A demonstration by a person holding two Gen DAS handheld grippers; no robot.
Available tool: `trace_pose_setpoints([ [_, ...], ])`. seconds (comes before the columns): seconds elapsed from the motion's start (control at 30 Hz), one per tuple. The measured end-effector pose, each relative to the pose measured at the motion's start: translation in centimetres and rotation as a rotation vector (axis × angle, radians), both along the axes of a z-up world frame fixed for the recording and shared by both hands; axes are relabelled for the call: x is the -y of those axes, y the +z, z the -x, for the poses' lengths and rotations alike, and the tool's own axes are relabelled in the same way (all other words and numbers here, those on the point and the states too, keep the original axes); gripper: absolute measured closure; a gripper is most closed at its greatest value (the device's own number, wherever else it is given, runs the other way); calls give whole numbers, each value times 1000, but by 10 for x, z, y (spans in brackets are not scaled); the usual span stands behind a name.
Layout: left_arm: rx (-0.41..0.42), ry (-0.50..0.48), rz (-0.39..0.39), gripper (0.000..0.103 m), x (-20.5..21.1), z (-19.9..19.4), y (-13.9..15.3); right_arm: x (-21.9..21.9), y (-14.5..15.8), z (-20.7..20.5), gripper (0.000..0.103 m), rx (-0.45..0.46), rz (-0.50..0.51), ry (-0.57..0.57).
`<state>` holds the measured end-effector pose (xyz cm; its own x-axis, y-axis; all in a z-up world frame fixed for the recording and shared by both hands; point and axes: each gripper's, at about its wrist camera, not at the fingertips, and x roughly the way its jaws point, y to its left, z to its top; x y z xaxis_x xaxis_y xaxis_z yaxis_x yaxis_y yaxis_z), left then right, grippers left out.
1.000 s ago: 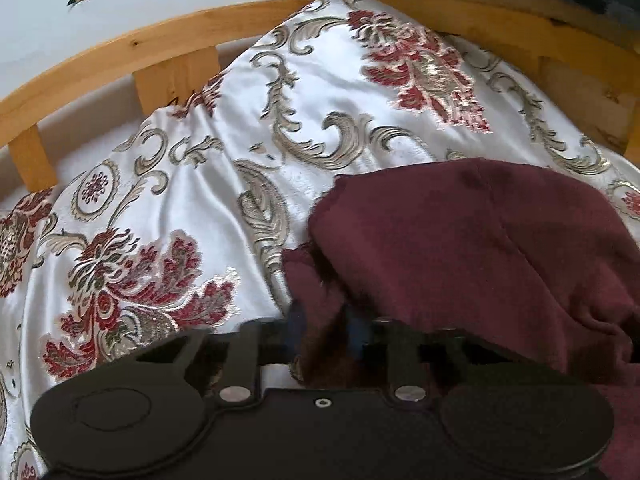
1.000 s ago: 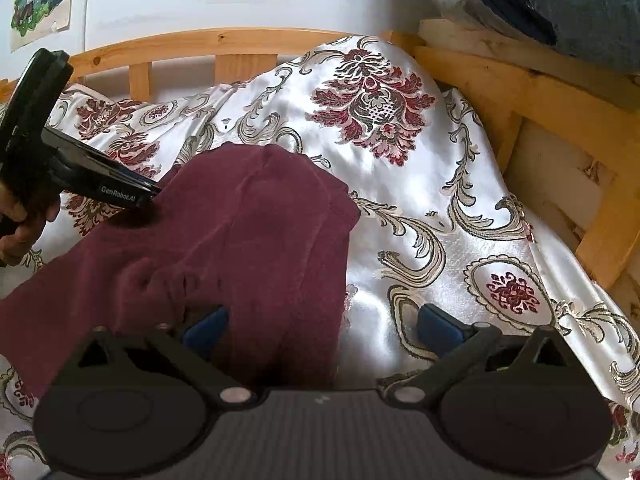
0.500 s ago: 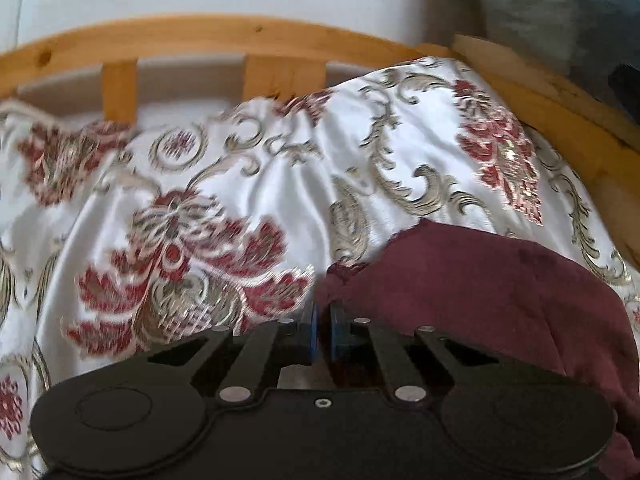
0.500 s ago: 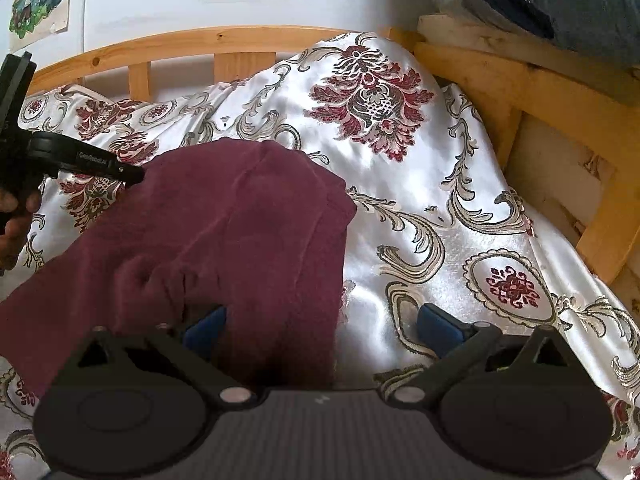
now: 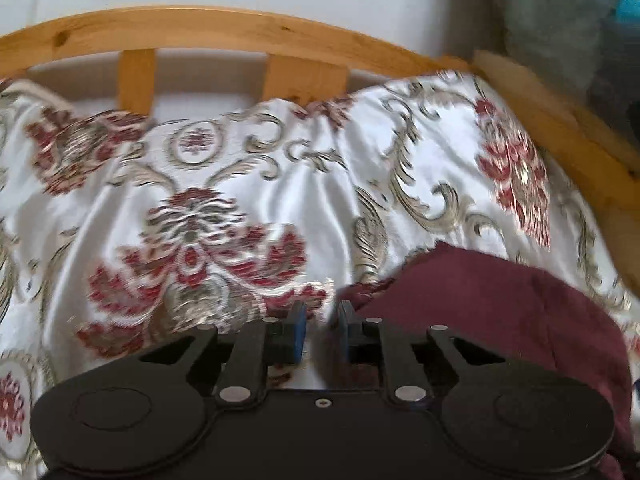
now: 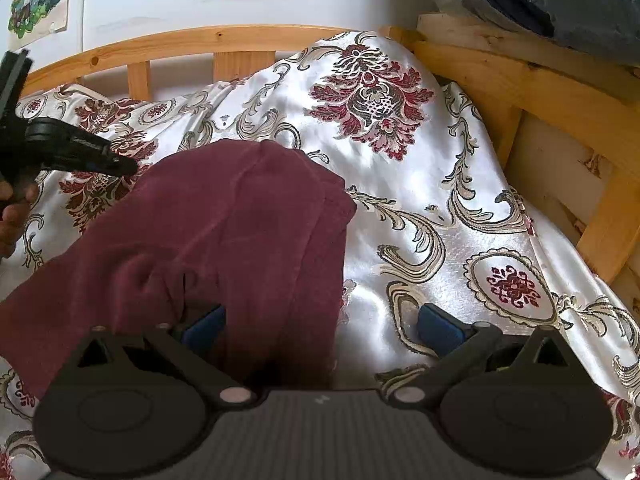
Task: Fold small clothes
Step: 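Pinch the folded shirt corner with the left tool and tuck it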
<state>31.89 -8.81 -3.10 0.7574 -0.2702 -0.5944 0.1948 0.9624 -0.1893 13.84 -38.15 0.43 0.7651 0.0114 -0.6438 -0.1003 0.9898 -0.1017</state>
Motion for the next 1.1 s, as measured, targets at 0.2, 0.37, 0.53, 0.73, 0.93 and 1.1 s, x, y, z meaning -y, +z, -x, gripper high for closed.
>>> trace_pose_setpoints([
  [0.2,-22,-38,-105,85,27,-15,-6,0,0,0,0,0,-1,1],
  [0.37,22,-94,-128,85,31,-6,-2,0,0,0,0,-1,0,1],
  [0.53,9,-120,-163,85,37,-11,-4,0,-1,0,0,0,-1,1],
  [0.73,-44,-180,-173,84,44,-25,-9,0,-1,0,0,-1,-2,1],
  [0.93,-48,-176,-215,86,49,-27,-12,-1,0,0,0,-1,-4,3],
  [1.1,-9,-107,-169,102,38,-21,-7,-1,-1,0,0,-1,-5,6],
])
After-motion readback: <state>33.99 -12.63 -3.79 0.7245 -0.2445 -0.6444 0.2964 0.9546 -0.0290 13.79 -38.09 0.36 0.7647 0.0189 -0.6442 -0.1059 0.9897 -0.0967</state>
